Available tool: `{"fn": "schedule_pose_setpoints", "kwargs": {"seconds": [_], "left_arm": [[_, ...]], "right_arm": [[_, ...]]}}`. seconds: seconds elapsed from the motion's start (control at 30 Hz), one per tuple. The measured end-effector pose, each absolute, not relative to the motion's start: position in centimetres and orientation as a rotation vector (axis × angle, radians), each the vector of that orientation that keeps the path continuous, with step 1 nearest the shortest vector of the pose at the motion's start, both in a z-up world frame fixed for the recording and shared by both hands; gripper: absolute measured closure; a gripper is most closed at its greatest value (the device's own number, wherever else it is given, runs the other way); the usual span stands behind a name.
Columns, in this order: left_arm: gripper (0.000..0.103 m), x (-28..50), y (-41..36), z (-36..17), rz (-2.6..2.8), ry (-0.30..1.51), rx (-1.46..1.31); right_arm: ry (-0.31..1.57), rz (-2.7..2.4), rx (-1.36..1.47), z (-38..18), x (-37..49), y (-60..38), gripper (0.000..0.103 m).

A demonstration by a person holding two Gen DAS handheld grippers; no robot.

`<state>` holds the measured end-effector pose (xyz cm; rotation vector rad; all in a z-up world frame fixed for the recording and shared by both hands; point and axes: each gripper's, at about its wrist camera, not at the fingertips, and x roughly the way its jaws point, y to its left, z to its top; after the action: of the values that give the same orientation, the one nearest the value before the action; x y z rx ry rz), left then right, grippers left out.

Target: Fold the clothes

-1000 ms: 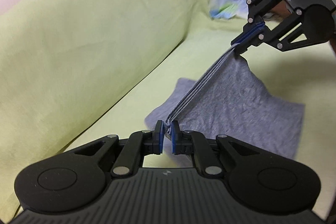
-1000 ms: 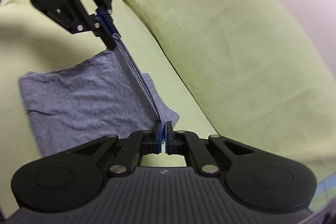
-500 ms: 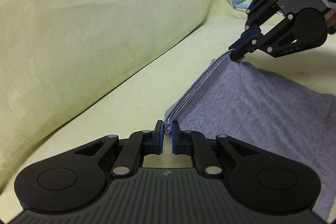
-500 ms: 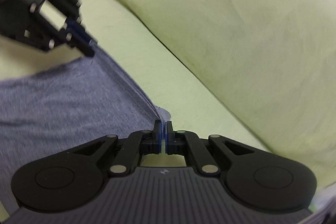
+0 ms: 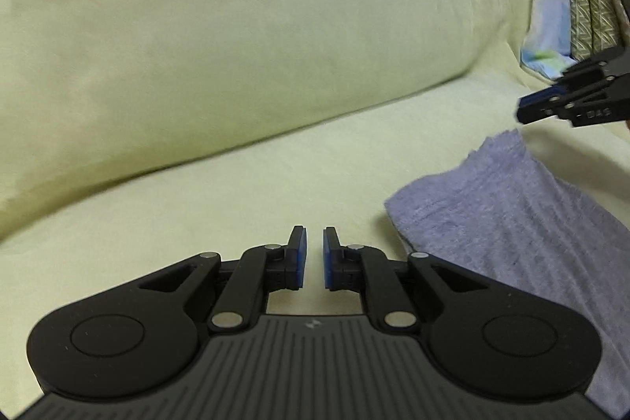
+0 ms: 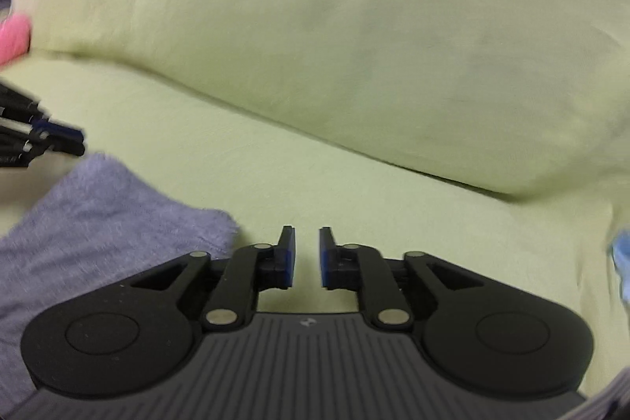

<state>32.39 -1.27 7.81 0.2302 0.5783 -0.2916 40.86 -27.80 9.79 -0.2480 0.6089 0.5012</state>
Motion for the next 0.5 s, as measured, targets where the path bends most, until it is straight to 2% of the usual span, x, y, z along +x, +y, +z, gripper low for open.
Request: {"fn": "schedule_pose_setpoints", "kwargs": {"seconds": [0.03,0.07,0.13,0.3,0.5], "left_arm": [[0.089,31.6,-1.6,8.3,-0.301,0.567,0.237],[0.079,31.5,-2.1,8.4,-0.317,0.563,0.241],[0.073,31.1,-4.2,8.3,-0.39,0.561,0.278],[0.072,32.0,-8.7,7.5,-0.509,0.572,0.429],[0.072,35.6,-9.2,6.4,-0.473,0.62,0.463]], "right_arm": [[0.597,0.497,-0.205,10.1,40.0,-28.5,0.088],[0.588,0.498,-0.141,10.3,38.6,-29.2,0.086],[0.583,0.514,-0.045,10.3,36.9,-29.9,0.085],[0.615,0.573,0.139,8.4,33.6,-30.0,0.084],[0.623,0.725,-0.07,8.5,36.8,-28.3,0.085]]}}
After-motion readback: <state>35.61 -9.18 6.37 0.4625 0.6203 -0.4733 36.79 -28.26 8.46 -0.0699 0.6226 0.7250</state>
